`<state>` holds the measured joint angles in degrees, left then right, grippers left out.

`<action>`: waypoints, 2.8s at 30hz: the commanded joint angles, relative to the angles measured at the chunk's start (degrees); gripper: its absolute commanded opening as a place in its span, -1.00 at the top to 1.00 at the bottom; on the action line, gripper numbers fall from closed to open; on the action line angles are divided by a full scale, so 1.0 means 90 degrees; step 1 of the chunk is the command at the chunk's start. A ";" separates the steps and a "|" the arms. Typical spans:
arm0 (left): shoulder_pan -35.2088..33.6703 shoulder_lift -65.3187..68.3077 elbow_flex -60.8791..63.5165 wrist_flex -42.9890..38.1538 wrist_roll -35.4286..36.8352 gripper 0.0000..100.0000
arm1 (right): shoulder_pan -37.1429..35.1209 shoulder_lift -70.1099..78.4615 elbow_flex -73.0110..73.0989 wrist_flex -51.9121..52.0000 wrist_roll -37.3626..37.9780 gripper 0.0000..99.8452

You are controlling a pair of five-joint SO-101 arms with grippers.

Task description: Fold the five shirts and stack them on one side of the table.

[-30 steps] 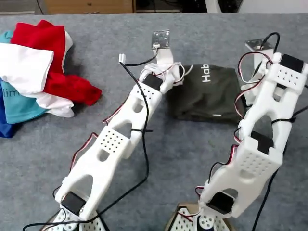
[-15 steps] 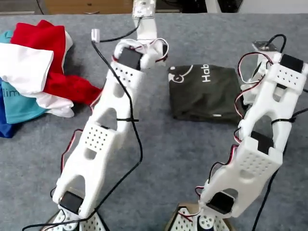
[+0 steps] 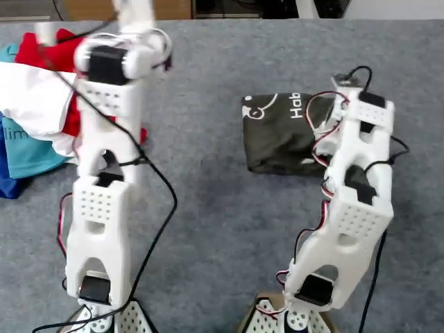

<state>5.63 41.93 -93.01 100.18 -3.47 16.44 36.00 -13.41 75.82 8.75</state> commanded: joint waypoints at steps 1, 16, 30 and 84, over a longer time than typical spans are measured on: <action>-0.0322 -0.0913 0.0195 0.0088 0.0049 0.87 | -0.0073 0.0142 -0.0181 0.0068 -0.0059 0.56; -0.1612 -0.4430 0.3507 0.0078 -0.0518 0.87 | 0.0181 0.2027 -0.3404 0.1866 -0.0039 1.00; -0.3751 -0.6247 0.5109 0.0078 -0.0635 0.87 | 0.1617 0.2427 -0.7204 0.2335 0.1299 1.00; -0.4161 -0.3004 0.5509 -0.2774 0.0899 0.96 | 0.2779 -0.4039 -0.4430 0.2803 0.1397 0.50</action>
<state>-32.62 21.71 -30.59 67.21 2.86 40.70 6.20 -57.98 101.49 21.41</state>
